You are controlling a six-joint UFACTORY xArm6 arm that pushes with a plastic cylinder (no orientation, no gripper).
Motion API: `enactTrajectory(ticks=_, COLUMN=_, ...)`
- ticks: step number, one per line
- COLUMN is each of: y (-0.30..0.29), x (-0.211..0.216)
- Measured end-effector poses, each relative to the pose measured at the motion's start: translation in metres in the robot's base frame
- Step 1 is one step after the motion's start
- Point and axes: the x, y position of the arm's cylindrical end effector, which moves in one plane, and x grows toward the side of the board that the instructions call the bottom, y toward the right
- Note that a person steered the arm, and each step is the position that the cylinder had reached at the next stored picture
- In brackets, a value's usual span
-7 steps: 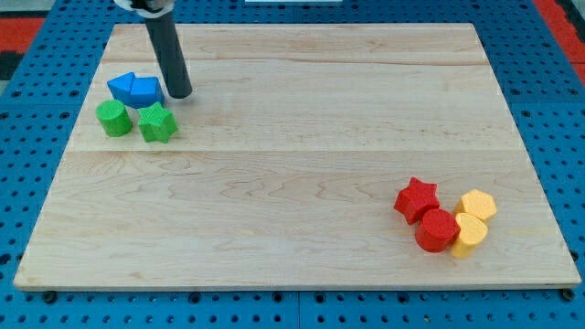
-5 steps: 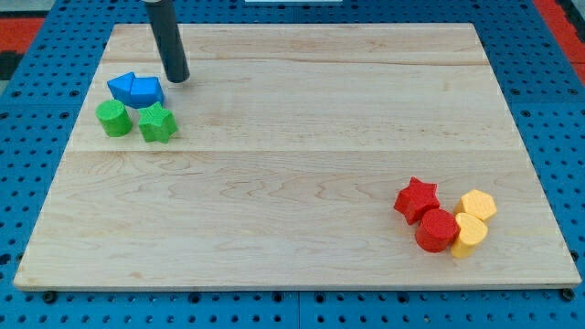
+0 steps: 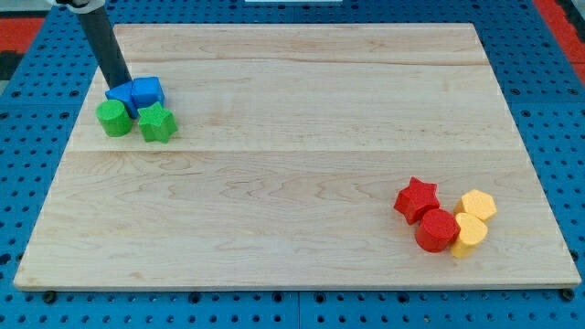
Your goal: Push the blue triangle into the green circle
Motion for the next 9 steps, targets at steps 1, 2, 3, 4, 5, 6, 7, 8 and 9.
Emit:
enactTrajectory(ticks=1, y=0.0, x=-0.017)
enactTrajectory(ticks=2, y=0.034, x=-0.034)
enactTrajectory(ticks=3, y=0.109, x=-0.024)
enactTrajectory(ticks=4, y=0.171, x=0.016)
enactTrajectory(ticks=5, y=0.172, x=0.07)
enactTrajectory(ticks=6, y=0.16, x=0.102)
enactTrajectory(ticks=7, y=0.125, x=0.109)
enactTrajectory(ticks=8, y=0.083, x=0.11)
enactTrajectory(ticks=9, y=0.06, x=0.11)
